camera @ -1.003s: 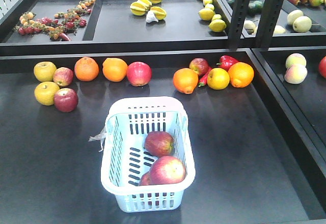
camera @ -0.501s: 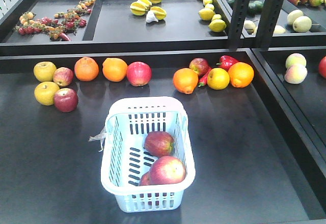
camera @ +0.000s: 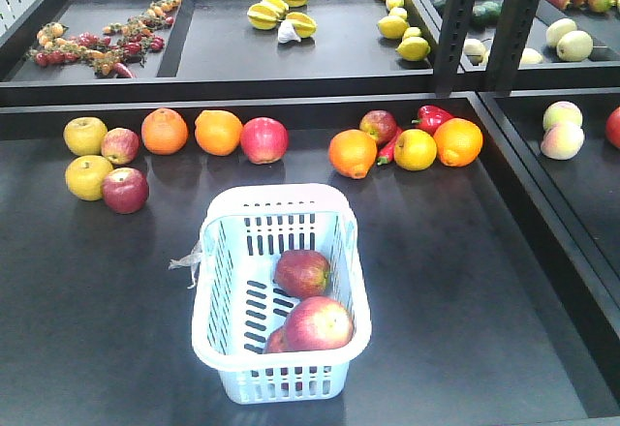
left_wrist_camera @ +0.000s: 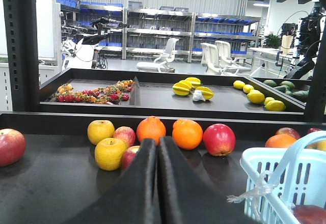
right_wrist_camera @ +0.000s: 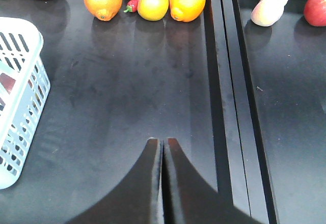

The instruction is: Pick three apples into basket with both arms

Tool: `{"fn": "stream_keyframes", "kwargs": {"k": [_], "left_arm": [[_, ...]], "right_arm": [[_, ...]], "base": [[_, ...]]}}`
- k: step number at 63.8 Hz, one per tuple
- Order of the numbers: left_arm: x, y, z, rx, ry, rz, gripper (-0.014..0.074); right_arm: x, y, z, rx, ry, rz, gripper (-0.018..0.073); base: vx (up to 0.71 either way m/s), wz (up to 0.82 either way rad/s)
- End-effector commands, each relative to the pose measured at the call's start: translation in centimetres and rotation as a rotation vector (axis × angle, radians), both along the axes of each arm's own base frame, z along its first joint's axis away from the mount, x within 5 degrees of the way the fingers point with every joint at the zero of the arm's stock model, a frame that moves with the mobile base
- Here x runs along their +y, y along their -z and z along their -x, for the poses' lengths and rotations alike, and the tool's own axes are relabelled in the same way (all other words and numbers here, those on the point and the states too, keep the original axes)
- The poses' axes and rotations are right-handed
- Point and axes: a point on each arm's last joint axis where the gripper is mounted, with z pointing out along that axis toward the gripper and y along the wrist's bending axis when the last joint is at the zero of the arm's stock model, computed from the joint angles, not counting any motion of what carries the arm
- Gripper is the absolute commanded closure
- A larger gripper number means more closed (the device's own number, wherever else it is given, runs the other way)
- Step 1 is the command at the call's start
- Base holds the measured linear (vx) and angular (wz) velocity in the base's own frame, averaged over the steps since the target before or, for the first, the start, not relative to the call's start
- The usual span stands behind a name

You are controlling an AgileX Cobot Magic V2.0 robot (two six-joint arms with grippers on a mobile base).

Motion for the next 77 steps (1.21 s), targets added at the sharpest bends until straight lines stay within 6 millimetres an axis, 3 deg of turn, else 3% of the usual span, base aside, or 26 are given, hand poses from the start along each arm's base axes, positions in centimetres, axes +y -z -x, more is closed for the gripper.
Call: {"fn": "stream_keyframes", "kwargs": {"k": [1, 14, 20, 29, 46, 55, 60, 77], "left_arm": [[0.0, 0.1, 0.1, -0.058, 0.004, 0.014, 0.0604], [0.0, 0.1, 0.1, -0.058, 0.004, 0.014, 0.0604], [0.0, 0.1, 0.1, -0.058, 0.004, 0.014, 0.0604], [0.0, 0.1, 0.1, -0.058, 0.004, 0.014, 0.0604], [0.0, 0.1, 0.1, -0.058, 0.004, 0.014, 0.0604], [0.0, 0.1, 0.1, -0.058, 0.004, 0.014, 0.0604], [0.0, 0.1, 0.1, -0.058, 0.004, 0.014, 0.0604], [0.0, 0.1, 0.1, -0.058, 0.004, 0.014, 0.0604]], "right_arm": [[-0.2, -1.4, -0.2, -0.093, 0.011, 0.008, 0.0568], [-0.3, -2.4, 1.5, -0.174, 0.012, 0.014, 0.0568], [-0.3, -2.0, 2.5, -0.242, 0.015, 0.01, 0.0568], [-0.3, 1.1, 3.7, -0.378, 0.016, 0.006, 0.0568], [-0.3, 9.8, 6.0, -0.649, 0.026, -0.019, 0.0568], [-0.3, 12.9, 7.6, -0.751, 0.039, -0.066, 0.0568], [-0.3, 13.9, 8.3, -0.754, 0.042, -0.081, 0.0568], [-0.3, 13.6, 9.7, -0.841, 0.034, -0.075, 0.0568]], "base": [[0.0, 0.0], [0.0, 0.0], [0.0, 0.0], [0.0, 0.0], [0.0, 0.0], [0.0, 0.0], [0.0, 0.0], [0.0, 0.0]]}}
